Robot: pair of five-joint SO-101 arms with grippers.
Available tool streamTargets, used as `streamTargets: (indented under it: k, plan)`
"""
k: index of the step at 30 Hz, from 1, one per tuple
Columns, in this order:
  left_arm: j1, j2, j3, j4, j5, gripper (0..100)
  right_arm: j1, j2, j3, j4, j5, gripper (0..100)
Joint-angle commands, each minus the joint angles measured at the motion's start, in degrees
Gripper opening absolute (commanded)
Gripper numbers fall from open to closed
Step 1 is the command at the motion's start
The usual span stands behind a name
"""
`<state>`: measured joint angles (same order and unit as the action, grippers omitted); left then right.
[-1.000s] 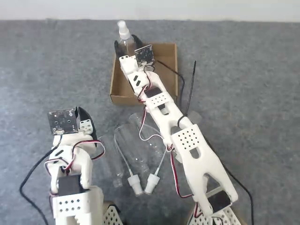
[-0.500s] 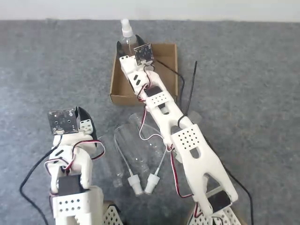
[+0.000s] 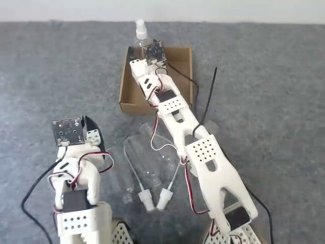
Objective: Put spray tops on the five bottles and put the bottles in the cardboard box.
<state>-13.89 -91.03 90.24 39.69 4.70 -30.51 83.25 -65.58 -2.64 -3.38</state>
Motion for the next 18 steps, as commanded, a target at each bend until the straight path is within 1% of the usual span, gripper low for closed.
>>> streamTargets:
  k: [1, 5, 13, 18]
  plan:
    - [-0.1, -0.9, -0.8, -1.9, -0.4, 1, 0.4, -3.5, -4.0, 0.4, -0.7, 26.9]
    - [0.0, -0.9, -0.8, -1.9, -0.4, 1, 0.3, -3.6, -4.0, 0.7, -0.6, 26.9]
    - [0.0, -0.9, -0.8, -1.9, -0.4, 1, 0.3, -3.2, -12.5, 13.8, -1.2, 26.9]
    - [0.0, -0.9, -0.8, -1.9, -0.4, 1, -0.4, -0.3, -19.3, 18.5, -1.2, 26.9]
